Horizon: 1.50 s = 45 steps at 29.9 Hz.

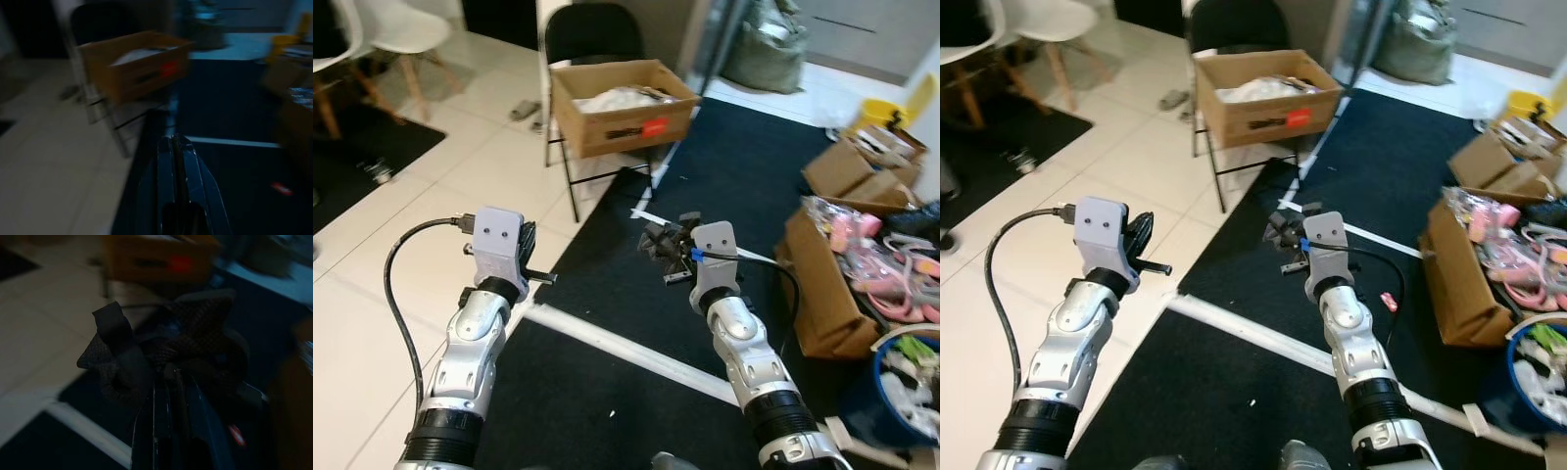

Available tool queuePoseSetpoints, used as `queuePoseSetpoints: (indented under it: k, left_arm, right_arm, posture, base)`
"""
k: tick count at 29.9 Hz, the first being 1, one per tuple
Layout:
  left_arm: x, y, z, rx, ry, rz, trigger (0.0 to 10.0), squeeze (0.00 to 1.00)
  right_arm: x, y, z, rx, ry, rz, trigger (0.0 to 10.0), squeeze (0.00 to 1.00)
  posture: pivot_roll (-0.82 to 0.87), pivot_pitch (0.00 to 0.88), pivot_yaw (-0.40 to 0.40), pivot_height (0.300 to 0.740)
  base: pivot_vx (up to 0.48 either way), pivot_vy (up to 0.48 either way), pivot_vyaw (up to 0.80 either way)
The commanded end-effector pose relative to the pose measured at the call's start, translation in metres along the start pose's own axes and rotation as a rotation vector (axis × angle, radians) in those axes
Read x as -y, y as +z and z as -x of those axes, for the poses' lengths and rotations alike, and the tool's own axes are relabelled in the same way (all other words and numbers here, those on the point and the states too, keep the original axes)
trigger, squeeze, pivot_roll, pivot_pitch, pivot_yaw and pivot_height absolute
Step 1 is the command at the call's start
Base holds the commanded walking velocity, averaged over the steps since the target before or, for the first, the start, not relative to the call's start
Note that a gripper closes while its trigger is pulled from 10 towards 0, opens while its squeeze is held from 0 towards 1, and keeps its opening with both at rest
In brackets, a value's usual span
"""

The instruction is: Picking trash to rubbish bin

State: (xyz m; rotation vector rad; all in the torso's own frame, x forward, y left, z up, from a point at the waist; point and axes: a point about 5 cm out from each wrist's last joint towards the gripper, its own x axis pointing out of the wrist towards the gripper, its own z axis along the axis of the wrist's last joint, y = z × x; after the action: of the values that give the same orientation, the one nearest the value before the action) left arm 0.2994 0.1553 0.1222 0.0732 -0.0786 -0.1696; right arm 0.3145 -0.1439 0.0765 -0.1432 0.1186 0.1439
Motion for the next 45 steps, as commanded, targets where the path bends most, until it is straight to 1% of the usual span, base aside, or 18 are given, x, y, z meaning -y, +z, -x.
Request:
queuePoseSetpoints:
  k: [1, 5, 12, 23, 25, 27, 28, 38, 45]
  left_arm:
    - [0.005, -0.003, 0.000, -0.012, -0.018, -0.002, 10.0, 0.00]
    - [0.005, -0.003, 0.000, -0.013, -0.017, -0.003, 10.0, 0.00]
    - [0.004, -0.004, 0.001, -0.016, -0.016, -0.004, 10.0, 0.00]
    - [0.001, -0.004, 0.001, -0.024, -0.022, -0.013, 10.0, 0.00]
    - [0.000, -0.004, 0.001, -0.031, -0.032, -0.016, 10.0, 0.00]
    - [-0.001, -0.004, 0.002, -0.033, -0.037, -0.017, 10.0, 0.00]
    - [-0.001, -0.004, 0.001, -0.038, -0.047, -0.019, 10.0, 0.00]
    - [0.001, -0.002, -0.004, -0.055, -0.104, -0.029, 10.0, 0.00]
    - [0.000, -0.002, -0.004, -0.064, -0.118, -0.032, 10.0, 0.00]
  right_arm:
    - [0.007, -0.005, 0.002, -0.023, -0.025, -0.006, 10.0, 0.00]
    - [0.008, -0.007, 0.002, -0.033, -0.026, -0.008, 10.0, 0.00]
    - [0.008, -0.014, 0.003, -0.057, -0.025, -0.010, 10.0, 0.00]
    - [0.005, -0.017, 0.003, -0.068, -0.029, -0.021, 10.0, 0.00]
    - [0.003, -0.019, 0.003, -0.073, -0.032, -0.029, 10.0, 0.00]
    - [0.002, -0.019, 0.004, -0.074, -0.033, -0.031, 10.0, 0.00]
    - [0.002, -0.022, 0.005, -0.081, -0.037, -0.033, 10.0, 0.00]
    - [0.006, -0.036, 0.019, -0.113, -0.101, -0.071, 10.0, 0.00]
    - [0.010, -0.033, 0.022, -0.079, -0.159, -0.099, 10.0, 0.00]
  posture:
    - [0.06, 0.011, -0.035, 0.740]
    - [0.06, 0.011, -0.038, 0.740]
    - [0.06, 0.011, -0.039, 0.740]
    - [0.07, 0.018, -0.025, 0.740]
    - [0.08, 0.024, 0.007, 0.740]
    - [0.08, 0.024, 0.012, 0.740]
    - [0.07, 0.029, 0.029, 0.740]
    - [0.08, 0.058, 0.100, 0.740]
    - [0.08, 0.068, 0.107, 0.740]
  base:
    - [0.311, 0.000, -0.80]
    - [0.310, 0.000, -0.68]
    - [0.311, 0.000, 0.00]
    - [0.311, 0.000, 0.00]
    - [0.309, 0.000, 0.00]
    - [0.311, 0.000, 0.00]
    - [0.311, 0.000, 0.00]
    - [0.310, 0.000, 0.00]
    - [0.311, 0.000, 0.00]
